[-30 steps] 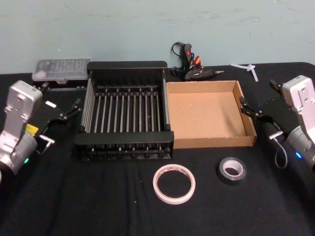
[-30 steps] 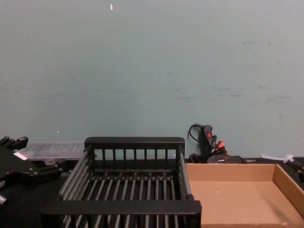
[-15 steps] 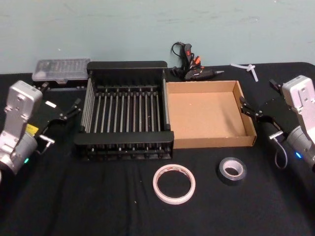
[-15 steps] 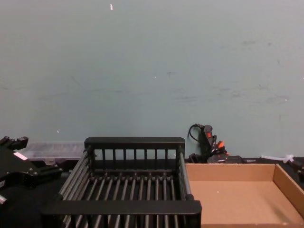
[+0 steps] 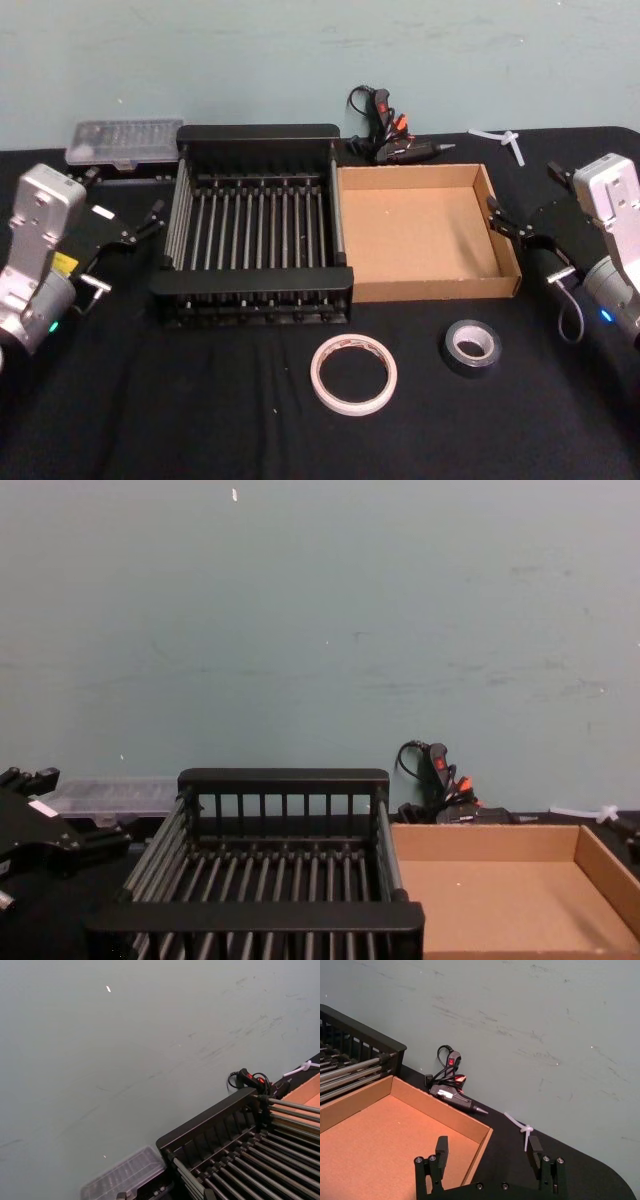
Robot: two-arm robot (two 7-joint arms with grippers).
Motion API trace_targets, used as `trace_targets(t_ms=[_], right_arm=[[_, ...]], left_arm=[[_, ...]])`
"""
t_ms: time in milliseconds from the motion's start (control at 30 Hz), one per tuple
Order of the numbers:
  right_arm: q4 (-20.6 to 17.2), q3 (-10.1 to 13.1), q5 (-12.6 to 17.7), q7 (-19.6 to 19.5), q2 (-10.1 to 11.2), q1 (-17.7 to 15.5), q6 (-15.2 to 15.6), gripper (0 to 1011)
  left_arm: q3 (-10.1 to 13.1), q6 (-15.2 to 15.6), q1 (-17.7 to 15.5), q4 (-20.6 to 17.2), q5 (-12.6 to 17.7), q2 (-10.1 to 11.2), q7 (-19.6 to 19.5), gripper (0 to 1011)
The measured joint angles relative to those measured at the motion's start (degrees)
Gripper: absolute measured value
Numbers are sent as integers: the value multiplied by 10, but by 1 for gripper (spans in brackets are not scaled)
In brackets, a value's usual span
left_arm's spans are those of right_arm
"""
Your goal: Pick up the white tape and place it into the black box , Pick up the silver tape and place it into the brown box.
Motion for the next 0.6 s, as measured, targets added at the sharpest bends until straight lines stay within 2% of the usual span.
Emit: trace_targets(t_ms=[600], right_arm=[[0, 0, 0, 0, 0, 0, 0, 1000]], left_arm=[[0, 0, 0, 0, 0, 0, 0, 1001]])
